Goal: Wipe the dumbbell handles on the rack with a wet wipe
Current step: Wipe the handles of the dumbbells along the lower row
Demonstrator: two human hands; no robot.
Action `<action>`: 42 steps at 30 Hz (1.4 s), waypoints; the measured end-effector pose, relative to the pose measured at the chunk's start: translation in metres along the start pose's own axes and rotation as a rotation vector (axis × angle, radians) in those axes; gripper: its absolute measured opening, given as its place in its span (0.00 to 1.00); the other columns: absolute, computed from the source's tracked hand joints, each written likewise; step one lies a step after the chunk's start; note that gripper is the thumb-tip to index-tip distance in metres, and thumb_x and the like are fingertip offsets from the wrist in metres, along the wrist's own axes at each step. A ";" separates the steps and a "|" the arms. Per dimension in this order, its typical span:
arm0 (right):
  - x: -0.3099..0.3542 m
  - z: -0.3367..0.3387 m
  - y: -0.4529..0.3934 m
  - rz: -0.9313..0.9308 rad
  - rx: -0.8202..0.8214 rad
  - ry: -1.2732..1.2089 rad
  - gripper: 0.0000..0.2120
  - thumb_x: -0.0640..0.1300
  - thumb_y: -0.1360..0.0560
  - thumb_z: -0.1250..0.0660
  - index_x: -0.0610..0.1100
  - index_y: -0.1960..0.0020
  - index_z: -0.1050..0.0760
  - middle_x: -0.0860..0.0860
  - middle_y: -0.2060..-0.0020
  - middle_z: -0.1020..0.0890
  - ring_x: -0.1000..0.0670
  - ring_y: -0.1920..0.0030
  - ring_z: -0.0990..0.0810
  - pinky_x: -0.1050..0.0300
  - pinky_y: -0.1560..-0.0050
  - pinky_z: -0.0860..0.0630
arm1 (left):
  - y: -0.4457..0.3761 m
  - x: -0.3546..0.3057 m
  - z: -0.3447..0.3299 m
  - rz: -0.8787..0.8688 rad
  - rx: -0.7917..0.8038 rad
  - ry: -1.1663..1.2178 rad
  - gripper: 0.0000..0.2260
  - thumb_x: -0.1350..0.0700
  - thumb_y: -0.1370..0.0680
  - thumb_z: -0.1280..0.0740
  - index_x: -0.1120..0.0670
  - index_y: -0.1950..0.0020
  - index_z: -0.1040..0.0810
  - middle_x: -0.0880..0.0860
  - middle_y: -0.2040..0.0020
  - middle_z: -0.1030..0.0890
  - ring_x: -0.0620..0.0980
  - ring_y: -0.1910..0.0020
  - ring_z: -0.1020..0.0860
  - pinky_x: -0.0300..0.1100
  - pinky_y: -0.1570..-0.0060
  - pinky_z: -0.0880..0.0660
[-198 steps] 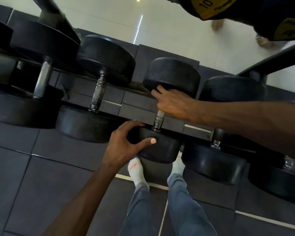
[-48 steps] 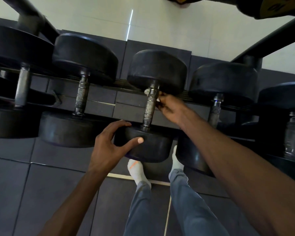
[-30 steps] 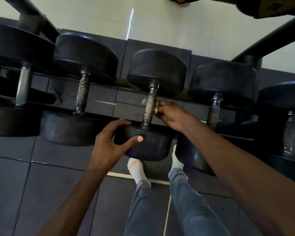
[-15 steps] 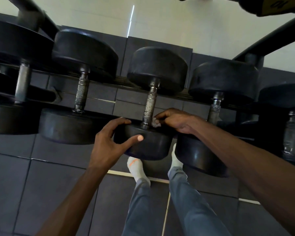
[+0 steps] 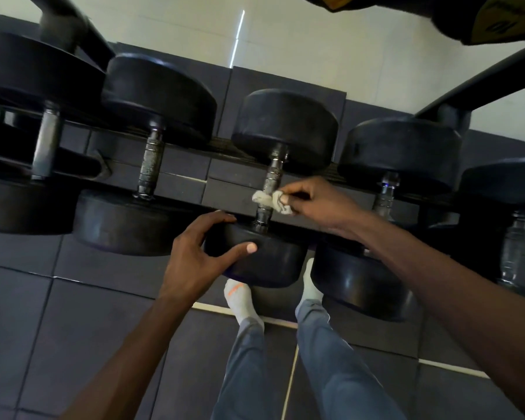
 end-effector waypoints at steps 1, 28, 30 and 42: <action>0.023 0.002 -0.009 0.163 -0.037 0.281 0.09 0.34 0.21 0.33 0.41 0.45 0.16 0.47 0.53 0.15 0.51 0.54 0.18 0.58 0.50 0.22 | 0.000 0.000 0.000 0.002 0.004 -0.004 0.27 0.33 0.32 0.25 0.43 0.38 0.21 0.37 0.39 0.22 0.38 0.36 0.24 0.31 0.40 0.26; -0.006 0.045 0.059 0.051 -0.102 0.372 0.08 0.39 0.21 0.31 0.46 0.47 0.14 0.51 0.54 0.13 0.52 0.53 0.16 0.63 0.51 0.23 | 0.010 -0.062 -0.032 -0.078 -0.065 -0.155 0.19 0.44 0.24 0.26 0.50 0.36 0.20 0.44 0.42 0.19 0.38 0.41 0.22 0.32 0.43 0.25; -0.021 0.064 0.073 0.007 -0.153 0.205 0.07 0.39 0.22 0.30 0.47 0.49 0.14 0.52 0.57 0.13 0.50 0.55 0.14 0.49 0.48 0.17 | 0.007 -0.083 -0.067 -0.096 -0.043 -0.140 0.15 0.47 0.22 0.27 0.51 0.37 0.20 0.43 0.43 0.18 0.38 0.43 0.21 0.35 0.44 0.23; -0.069 0.138 0.142 0.041 -0.247 0.221 0.07 0.39 0.25 0.25 0.46 0.48 0.13 0.53 0.54 0.13 0.57 0.53 0.16 0.62 0.48 0.23 | 0.017 -0.087 -0.194 0.006 0.079 -0.139 0.17 0.38 0.21 0.35 0.49 0.44 0.18 0.43 0.48 0.17 0.41 0.46 0.21 0.51 0.44 0.21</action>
Point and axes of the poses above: each hand's wrist, its own y-axis away from the middle knuckle, its own z-axis out of the back of the hand, x = y × z, the point moved 9 cm from there along -y, towards the middle knuckle
